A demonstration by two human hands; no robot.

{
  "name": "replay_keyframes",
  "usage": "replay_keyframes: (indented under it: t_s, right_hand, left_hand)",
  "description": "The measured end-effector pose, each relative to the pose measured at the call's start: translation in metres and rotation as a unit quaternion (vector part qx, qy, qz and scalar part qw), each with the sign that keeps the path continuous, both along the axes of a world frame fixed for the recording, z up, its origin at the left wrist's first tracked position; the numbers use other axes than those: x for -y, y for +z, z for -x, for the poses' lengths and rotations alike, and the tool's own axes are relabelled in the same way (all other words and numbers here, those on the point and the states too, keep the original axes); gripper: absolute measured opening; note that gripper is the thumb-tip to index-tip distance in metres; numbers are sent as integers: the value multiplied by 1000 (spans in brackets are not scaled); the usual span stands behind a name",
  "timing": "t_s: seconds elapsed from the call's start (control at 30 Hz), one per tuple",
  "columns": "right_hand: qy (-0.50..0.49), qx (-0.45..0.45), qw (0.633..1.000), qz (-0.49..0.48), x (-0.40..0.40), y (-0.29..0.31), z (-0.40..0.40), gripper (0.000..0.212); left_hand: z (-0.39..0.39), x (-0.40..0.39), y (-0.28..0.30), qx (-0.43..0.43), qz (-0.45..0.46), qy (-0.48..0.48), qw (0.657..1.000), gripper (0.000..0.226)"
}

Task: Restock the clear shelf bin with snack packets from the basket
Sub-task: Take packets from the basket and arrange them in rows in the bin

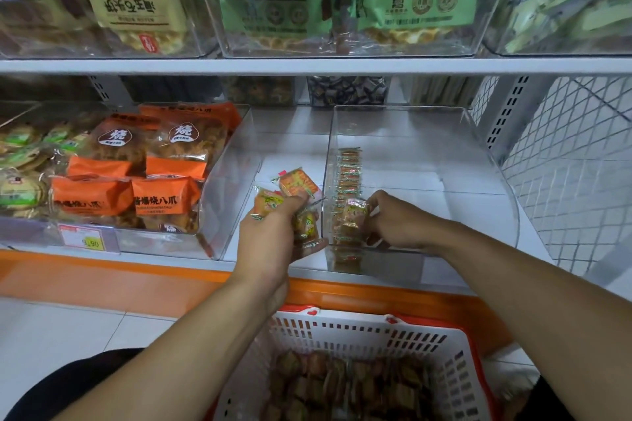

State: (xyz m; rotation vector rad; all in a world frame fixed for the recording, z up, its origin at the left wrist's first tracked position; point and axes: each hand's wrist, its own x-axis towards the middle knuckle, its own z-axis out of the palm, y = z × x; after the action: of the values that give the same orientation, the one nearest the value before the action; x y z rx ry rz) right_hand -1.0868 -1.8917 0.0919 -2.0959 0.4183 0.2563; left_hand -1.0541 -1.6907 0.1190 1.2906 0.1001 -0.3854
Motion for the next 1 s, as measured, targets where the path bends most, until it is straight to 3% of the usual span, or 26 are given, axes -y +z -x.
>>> replay_keyframes:
  t_s: [0.23, 0.4, 0.5, 0.6, 0.8, 1.0]
  right_hand:
    - [43, 0, 998, 38, -6, 3, -2, 23]
    - [-12, 6, 994, 113, -6, 5, -5, 16]
    - [23, -17, 990, 141, -9, 10, -7, 11]
    - [10, -26, 997, 76, -11, 12, -7, 23]
    - [-67, -3, 996, 58, -16, 5, -13, 19]
    - [-93, -90, 992, 15, -15, 1, -24, 20]
  left_hand:
    - [0, 3, -1, -19, -3, -9, 1000, 15]
    - [0, 4, -2, -11, -6, -13, 1000, 15]
    - [0, 5, -4, -6, -10, -15, 1000, 12]
    - [-2, 6, -5, -10, -13, -9, 1000, 13]
    - [-3, 10, -7, -9, -15, -20, 1000, 14]
    - [-5, 10, -6, -19, -16, -33, 999, 17]
